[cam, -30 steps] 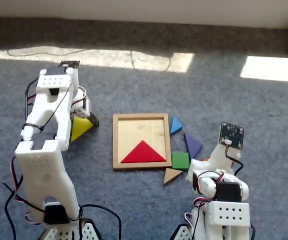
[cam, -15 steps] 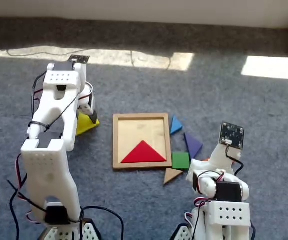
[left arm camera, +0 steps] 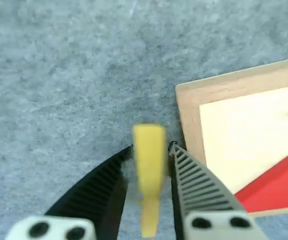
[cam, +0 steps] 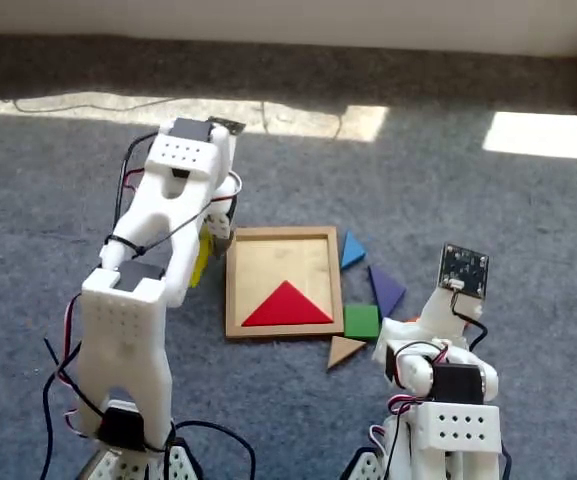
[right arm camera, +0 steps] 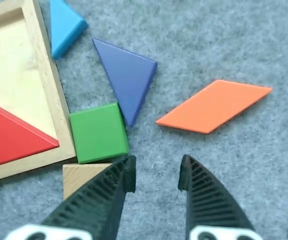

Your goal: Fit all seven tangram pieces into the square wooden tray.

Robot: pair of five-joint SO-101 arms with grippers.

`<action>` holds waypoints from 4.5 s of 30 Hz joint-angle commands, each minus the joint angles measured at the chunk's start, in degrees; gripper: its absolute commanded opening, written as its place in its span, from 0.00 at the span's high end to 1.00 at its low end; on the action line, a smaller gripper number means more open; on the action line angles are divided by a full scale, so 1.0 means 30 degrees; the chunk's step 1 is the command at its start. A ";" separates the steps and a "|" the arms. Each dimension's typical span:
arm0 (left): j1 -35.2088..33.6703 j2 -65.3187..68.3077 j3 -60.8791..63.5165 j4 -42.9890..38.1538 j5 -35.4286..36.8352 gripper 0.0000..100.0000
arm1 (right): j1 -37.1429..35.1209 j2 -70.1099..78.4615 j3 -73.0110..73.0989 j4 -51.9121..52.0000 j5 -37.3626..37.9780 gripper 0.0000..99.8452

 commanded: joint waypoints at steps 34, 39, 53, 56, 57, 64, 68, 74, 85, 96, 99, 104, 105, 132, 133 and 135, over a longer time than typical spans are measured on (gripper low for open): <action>0.6725 -0.6579 0.2359 -0.0205 -0.0352 1.00 | 0.0718 -0.0190 -0.0161 -0.0425 0.0000 0.85; 0.7546 -0.6022 0.2388 -0.0557 -0.0381 1.00 | 0.1949 -0.0190 -0.0308 -0.0425 0.0000 0.85; 0.7194 -0.5875 0.5114 -0.3223 -0.0352 0.78 | 0.2066 -0.0190 -0.0308 -0.0425 0.0000 0.85; 0.6110 -0.5875 0.5084 -0.3604 -0.0352 0.76 | 0.2066 -0.0190 -0.0278 -0.0425 0.0000 0.85; 0.5670 -0.5875 0.5084 -0.3897 -0.0352 0.76 | 0.2066 -0.0190 -0.0278 -0.0425 0.0000 0.85; 0.3326 -0.5963 0.5084 -0.4571 -0.0352 0.76 | 0.2007 -0.0190 -0.0278 -0.0425 0.0000 0.85; 0.2769 -0.6081 0.5084 -0.4601 -0.0352 0.76 | 0.1978 -0.0190 -0.0278 -0.0425 0.0000 0.85; 0.1832 -0.6081 0.3795 -0.4425 -0.0352 0.76 | 0.1949 -0.0190 -0.0249 -0.0425 0.0000 0.85; 0.0806 -0.5875 0.5201 -0.7092 -0.0234 0.77 | 0.1949 -0.0190 -0.0190 -0.0425 0.0000 0.85; 0.0747 -0.5875 0.8747 -1.0901 -0.0322 0.77 | 0.1949 -0.0190 -0.0190 -0.0425 0.0000 0.85; 0.0659 -0.5875 0.9597 -1.1487 -0.0352 0.77 | 0.1919 -0.0190 -0.0190 -0.0425 0.0000 0.85; -0.0220 -0.5875 1.0154 -1.1516 -0.0352 0.77 | 0.1919 -0.0190 -0.0190 -0.0425 0.0000 0.85; -0.0425 -0.5875 1.0154 -1.1516 -0.0352 0.77 | 0.1919 -0.0190 -0.0190 -0.0425 0.0000 0.85; -0.2564 -1.3993 1.6747 -1.4066 -0.0234 0.99 | 0.1919 -0.0190 -0.0190 -0.0425 0.0000 0.85; -0.2564 -1.4520 1.7392 -1.4476 -0.0234 1.00 | 0.1919 -0.0190 -0.0190 -0.0425 0.0000 0.85; -0.2564 -1.5634 1.8857 -1.5590 -0.0234 1.00 | 0.1919 -0.0190 -0.0190 -0.0425 0.0000 0.85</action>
